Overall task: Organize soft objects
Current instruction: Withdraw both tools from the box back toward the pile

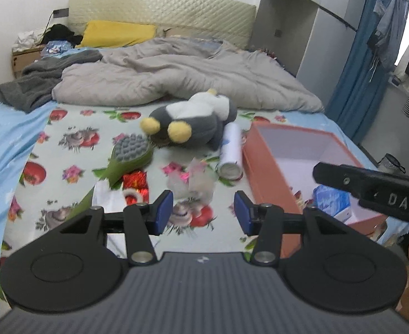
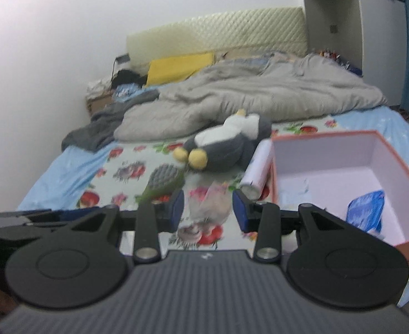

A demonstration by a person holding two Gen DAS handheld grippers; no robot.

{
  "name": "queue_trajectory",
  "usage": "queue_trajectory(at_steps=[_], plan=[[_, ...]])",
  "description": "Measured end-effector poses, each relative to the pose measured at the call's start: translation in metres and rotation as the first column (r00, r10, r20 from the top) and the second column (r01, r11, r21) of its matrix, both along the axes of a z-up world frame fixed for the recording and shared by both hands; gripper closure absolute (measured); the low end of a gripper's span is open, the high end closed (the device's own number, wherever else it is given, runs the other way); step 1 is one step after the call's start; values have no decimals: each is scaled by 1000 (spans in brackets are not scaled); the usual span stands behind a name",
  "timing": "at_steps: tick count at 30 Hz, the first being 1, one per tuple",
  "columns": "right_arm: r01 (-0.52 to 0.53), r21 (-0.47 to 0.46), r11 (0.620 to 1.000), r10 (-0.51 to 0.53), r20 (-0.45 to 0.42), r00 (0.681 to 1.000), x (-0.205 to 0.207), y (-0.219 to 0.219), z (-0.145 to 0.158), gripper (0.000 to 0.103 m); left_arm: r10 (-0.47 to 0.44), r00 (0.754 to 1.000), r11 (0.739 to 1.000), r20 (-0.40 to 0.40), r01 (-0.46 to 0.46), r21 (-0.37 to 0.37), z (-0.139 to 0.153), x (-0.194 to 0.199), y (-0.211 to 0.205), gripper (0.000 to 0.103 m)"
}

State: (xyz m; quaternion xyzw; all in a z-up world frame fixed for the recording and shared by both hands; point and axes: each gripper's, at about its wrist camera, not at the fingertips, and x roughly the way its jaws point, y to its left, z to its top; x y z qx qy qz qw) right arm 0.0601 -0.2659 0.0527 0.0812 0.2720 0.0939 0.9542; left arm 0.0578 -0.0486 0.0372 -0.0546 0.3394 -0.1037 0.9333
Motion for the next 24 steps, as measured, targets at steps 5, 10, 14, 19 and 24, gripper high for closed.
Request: queue_trajectory(at_steps=[5, 10, 14, 19, 24], plan=[[-29, 8, 1000, 29, -53, 998, -1, 15, -28, 61, 6, 999, 1000, -39, -5, 29, -29, -3, 2, 48], [-45, 24, 999, 47, -104, 993, 0, 29, -58, 61, 5, 996, 999, -87, -3, 33, -53, -6, 6, 48], [-56, 38, 998, 60, -140, 988, -1, 42, -74, 61, 29, 992, 999, -120, -25, 35, -70, -10, 14, 48], [-66, 22, 998, 69, -159, 985, 2, 53, -85, 61, 71, 988, 997, -135, -68, 24, -80, -7, 28, 48], [-75, 5, 997, 74, -181, 981, 10, 58, -93, 61, 110, 983, 994, -150, -108, 19, -88, 0, 41, 48]])
